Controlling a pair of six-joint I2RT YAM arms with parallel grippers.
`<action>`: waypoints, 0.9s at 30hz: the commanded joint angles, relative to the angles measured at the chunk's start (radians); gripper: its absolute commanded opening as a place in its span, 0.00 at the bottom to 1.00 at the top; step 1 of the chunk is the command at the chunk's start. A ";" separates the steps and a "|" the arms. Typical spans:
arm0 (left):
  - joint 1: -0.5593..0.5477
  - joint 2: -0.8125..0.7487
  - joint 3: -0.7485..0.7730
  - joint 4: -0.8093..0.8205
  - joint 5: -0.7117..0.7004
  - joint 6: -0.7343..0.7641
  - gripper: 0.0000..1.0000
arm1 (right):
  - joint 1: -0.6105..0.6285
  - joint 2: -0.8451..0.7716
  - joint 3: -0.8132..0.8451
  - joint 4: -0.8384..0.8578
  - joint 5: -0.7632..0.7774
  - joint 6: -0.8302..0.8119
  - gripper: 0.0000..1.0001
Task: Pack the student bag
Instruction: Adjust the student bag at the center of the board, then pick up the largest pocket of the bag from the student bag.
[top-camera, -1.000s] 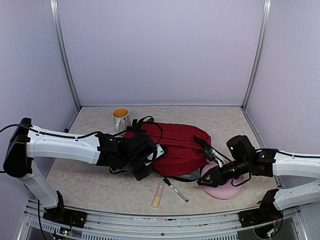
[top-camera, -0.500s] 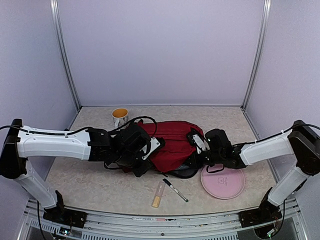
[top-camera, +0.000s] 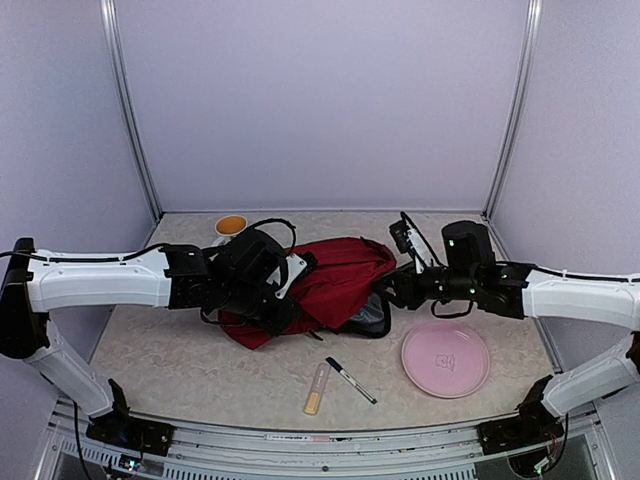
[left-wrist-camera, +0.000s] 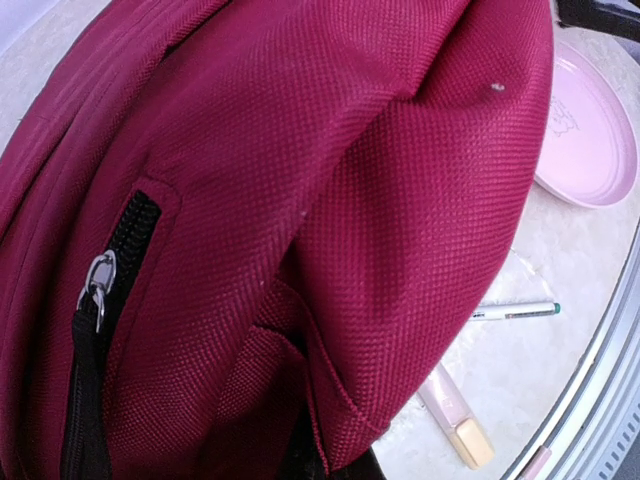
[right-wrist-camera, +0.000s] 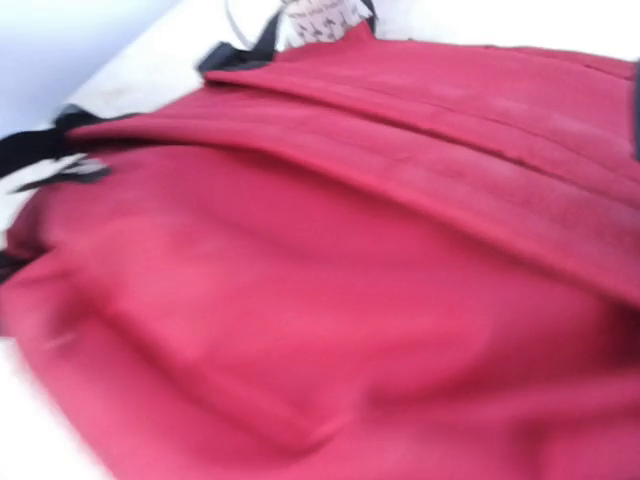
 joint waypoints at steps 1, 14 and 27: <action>0.002 -0.012 0.052 0.095 0.039 -0.028 0.00 | 0.032 -0.131 -0.089 -0.120 -0.022 0.042 0.43; -0.014 -0.004 0.070 0.090 0.034 -0.026 0.00 | 0.328 0.118 -0.201 0.417 0.242 0.069 0.40; -0.030 0.010 0.084 0.078 0.021 -0.004 0.00 | 0.329 0.401 -0.072 0.630 0.260 -0.015 0.41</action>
